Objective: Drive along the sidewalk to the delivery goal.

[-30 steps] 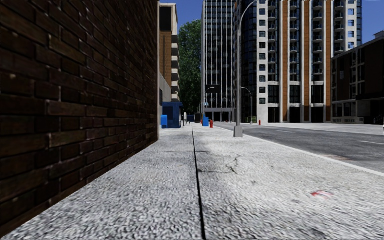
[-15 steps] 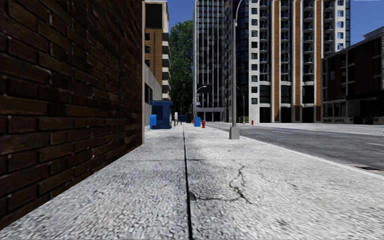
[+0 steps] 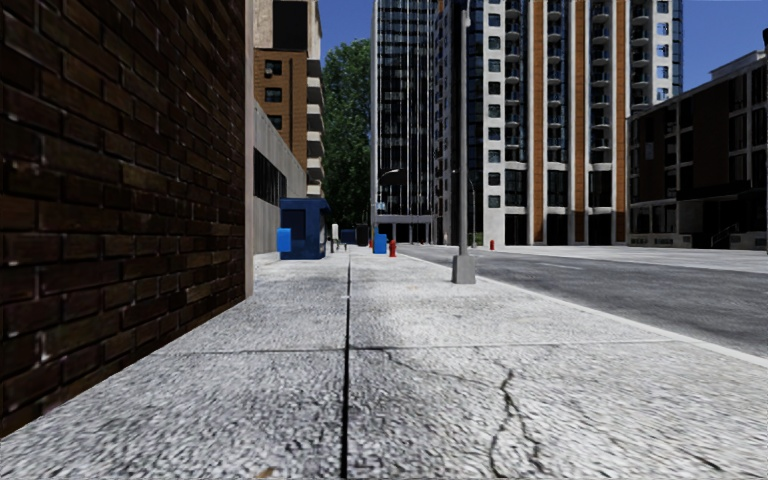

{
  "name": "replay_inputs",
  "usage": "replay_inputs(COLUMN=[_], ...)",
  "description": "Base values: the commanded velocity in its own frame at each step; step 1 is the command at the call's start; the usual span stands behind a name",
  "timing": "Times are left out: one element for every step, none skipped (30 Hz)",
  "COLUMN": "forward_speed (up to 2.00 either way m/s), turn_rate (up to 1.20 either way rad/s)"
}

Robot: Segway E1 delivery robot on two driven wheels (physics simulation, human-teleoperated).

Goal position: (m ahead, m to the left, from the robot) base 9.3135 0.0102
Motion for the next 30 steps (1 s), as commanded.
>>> replay_inputs(forward_speed=[2.0, 2.0, 2.0, 2.0, 2.0, 2.0, 2.0, 2.0, 2.0, 2.0, 2.0, 2.0, 2.0, 2.0, 2.0, 2.0, 2.0, 2.0, 2.0, 2.0, 2.0, 2.0, 2.0, 2.0, 2.0, 2.0, 2.0, 2.0, 2.0, 2.0], turn_rate=[0.0, 0.0, 0.0, 0.0, 0.0, 0.0, 0.0, 0.0, 0.0, 0.0, 0.0, 0.0, 0.0, 0.0, 0.0, 0.0, 0.0, 0.0, 0.0, 0.0, 0.0, 0.0, 0.0, 0.0, -0.02, -0.06, -0.09, -0.13, -0.13, -0.15])
